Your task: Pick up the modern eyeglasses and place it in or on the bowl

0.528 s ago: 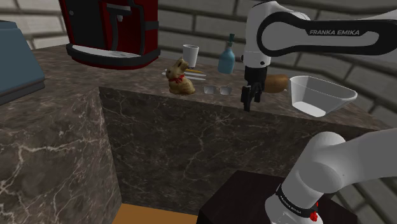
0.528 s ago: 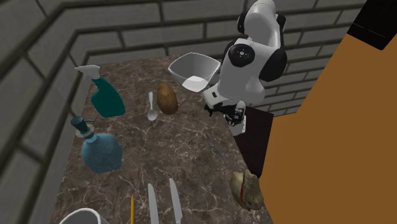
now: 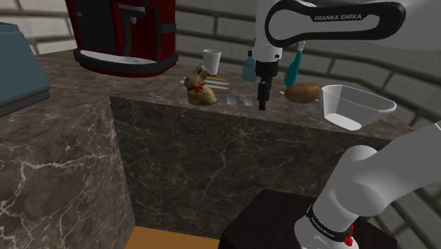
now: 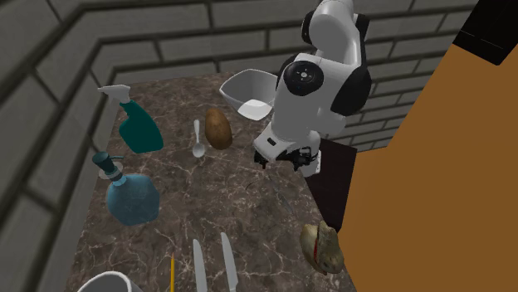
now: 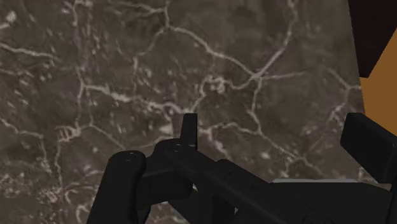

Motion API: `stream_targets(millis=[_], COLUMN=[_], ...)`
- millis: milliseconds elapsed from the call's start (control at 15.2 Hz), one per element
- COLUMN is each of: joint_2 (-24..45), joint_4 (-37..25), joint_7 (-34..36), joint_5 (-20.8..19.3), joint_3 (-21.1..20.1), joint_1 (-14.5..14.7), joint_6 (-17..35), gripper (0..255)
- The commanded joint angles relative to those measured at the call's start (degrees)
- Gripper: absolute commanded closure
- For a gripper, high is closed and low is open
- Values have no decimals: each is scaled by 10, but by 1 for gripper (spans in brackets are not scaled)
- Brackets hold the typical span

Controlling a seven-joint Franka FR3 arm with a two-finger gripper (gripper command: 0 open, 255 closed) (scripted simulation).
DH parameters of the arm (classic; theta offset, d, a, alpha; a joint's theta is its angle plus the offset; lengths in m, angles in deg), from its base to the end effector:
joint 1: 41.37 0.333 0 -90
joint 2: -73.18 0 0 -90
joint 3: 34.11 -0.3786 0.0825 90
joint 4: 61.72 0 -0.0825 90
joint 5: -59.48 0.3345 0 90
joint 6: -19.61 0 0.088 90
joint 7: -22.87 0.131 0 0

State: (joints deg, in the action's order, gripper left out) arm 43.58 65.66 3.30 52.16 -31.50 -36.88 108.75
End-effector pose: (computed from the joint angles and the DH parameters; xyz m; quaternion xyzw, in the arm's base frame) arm 0.2956 -0.0114 0.5972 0.9769 0.1928 -0.0824 0.0406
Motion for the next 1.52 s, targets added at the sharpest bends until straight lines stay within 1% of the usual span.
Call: stream_targets(millis=[0, 264, 330, 792, 1320, 1386, 1452], joint_2=[41, 122, 129, 116, 116, 116, 116], joint_4=[-40, -132, -139, -70, -70, -70, -70], joint_7=[-66, -190, -200, -198, -198, -198, -198], joint_5=[-1, 7, 8, 5, 5, 5, 5], joint_3=[11, 24, 24, 27, 27, 27, 27], joint_1=[17, 46, 48, 46, 46, 46, 46], joint_6=[4, 0, -1, 56, 56, 56, 56], gripper=[0, 0, 0, 0, 0, 255, 255])
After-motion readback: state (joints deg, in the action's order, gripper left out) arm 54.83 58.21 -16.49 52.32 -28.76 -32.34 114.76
